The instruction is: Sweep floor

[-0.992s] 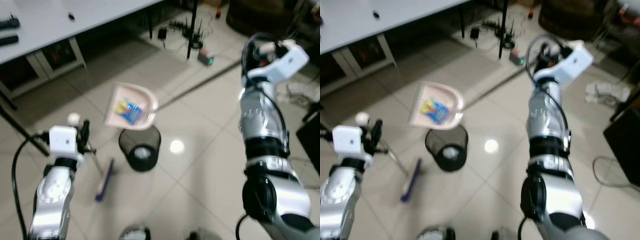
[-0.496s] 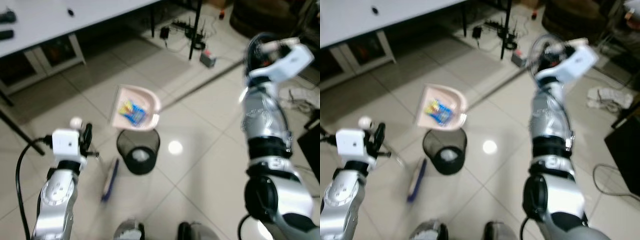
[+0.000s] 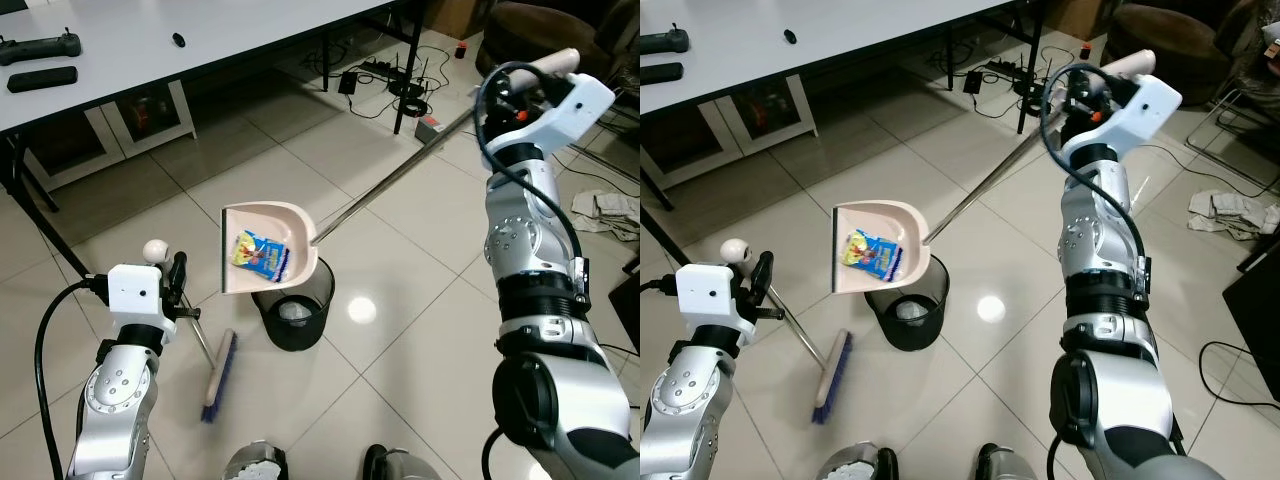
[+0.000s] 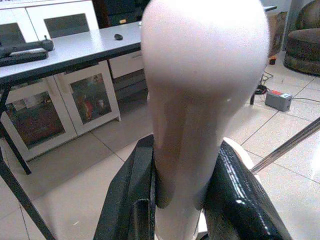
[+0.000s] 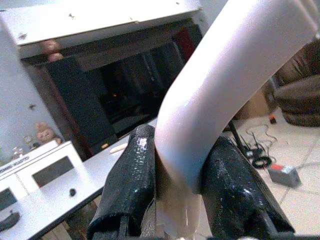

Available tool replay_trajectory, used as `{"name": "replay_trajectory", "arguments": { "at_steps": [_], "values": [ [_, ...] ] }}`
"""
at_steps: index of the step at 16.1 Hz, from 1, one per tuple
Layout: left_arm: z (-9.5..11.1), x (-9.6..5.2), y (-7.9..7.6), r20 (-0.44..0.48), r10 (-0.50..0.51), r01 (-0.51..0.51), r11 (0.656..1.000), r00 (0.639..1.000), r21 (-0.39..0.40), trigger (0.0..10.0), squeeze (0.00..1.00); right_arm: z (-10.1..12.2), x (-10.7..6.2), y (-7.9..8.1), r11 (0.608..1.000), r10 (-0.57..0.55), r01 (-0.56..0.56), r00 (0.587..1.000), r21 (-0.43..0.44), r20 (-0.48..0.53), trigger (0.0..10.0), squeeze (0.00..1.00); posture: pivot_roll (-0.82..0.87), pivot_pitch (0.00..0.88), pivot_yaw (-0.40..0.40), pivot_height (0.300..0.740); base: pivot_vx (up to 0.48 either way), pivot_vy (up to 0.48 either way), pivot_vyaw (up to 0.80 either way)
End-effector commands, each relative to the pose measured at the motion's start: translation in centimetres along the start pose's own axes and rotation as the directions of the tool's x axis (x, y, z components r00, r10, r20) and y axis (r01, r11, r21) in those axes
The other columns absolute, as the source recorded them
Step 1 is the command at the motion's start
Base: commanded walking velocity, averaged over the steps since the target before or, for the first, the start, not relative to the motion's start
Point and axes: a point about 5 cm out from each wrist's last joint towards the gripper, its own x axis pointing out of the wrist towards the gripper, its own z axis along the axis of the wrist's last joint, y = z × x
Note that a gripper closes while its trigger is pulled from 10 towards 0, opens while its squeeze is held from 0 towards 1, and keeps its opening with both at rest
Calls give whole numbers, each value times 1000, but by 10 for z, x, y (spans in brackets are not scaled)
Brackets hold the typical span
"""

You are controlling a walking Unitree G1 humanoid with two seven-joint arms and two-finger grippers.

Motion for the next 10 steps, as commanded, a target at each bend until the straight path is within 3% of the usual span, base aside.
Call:
{"name": "replay_trajectory", "arguments": {
  "at_steps": [1, 7, 10],
  "values": [
    [6, 2, -1, 29, -6, 5, 1000, 1000, 10, 10000, 0, 14, 1, 9, 997, 67, -63, 995, -48, 76, 10000, 0, 90, 121, 18, 740, 0, 0, 0],
    [6, 1, -1, 29, -11, 11, 1000, 1000, 16, 10000, 0, 17, -10, 31, 959, 234, -203, 960, -197, 151, 10000, 0, 94, 125, 22, 740, 0, 0, 0],
    [6, 1, -1, 27, -12, 11, 1000, 1000, 20, 10000, 0, 13, -19, 45, 921, 330, -277, 929, -275, 170, 10000, 0, 94, 127, 24, 740, 0, 0, 0]
  ]
}}
